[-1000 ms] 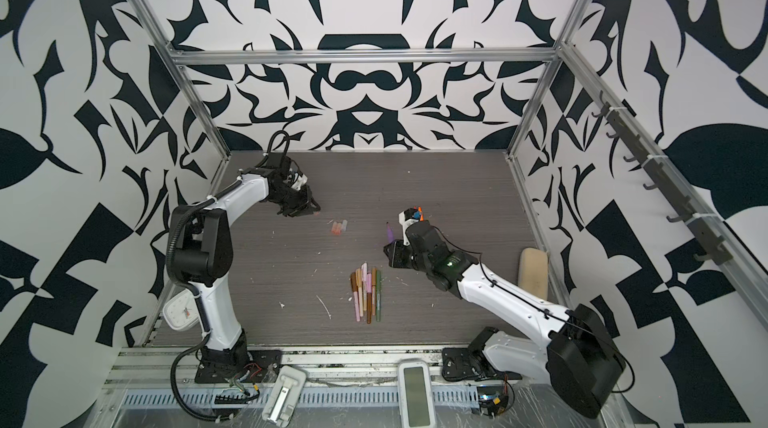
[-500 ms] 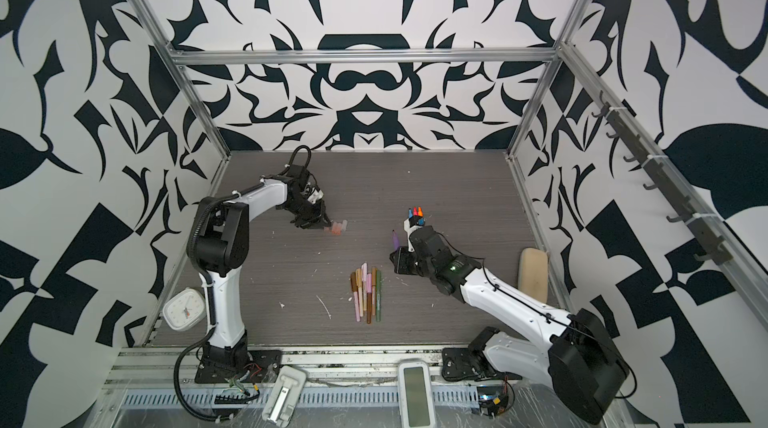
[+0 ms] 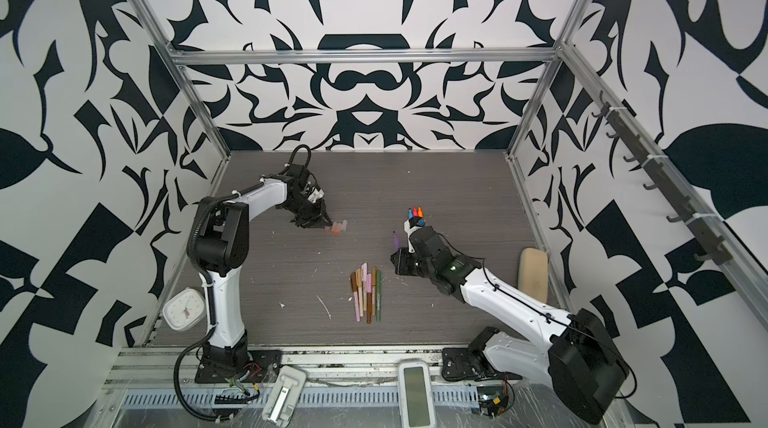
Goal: Open the pen caps
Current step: 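Lower the pink cap beside the other caps while the right carries the highlighter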
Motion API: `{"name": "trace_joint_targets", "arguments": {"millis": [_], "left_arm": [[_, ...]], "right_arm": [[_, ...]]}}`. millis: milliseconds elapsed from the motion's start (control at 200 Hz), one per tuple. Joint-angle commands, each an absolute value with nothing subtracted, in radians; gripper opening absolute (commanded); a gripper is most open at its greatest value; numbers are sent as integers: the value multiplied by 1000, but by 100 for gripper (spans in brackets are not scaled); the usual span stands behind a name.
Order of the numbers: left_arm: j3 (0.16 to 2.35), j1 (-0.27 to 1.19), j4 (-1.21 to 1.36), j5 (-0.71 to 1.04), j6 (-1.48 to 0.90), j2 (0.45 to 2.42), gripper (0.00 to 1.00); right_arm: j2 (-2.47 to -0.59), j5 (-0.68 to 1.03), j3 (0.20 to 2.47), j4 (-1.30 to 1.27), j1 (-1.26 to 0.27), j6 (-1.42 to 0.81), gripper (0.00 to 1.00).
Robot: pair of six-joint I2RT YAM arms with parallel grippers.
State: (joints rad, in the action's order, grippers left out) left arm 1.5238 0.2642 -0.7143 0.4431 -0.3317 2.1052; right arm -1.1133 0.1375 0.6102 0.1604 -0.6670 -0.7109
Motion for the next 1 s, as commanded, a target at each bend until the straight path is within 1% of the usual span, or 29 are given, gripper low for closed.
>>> {"name": "trace_joint_targets", "arguments": {"millis": [0,195,620,995], "left_arm": [[1548,265,-747,463,-319,2137,10],[1550,265,-747,460,-322,2138,18],[1550,267,-750,456,-324,2136,29],[1552,268,-750,454,-324,2132,29]], "right_arm": [[-1088,127,632,158,-661,-700,0],[-1079,124,632,166,-662,-697,0],[-1066,122,630,177,-662,-697,0],[-1057,121,635,189,-661,-698,0]]}}
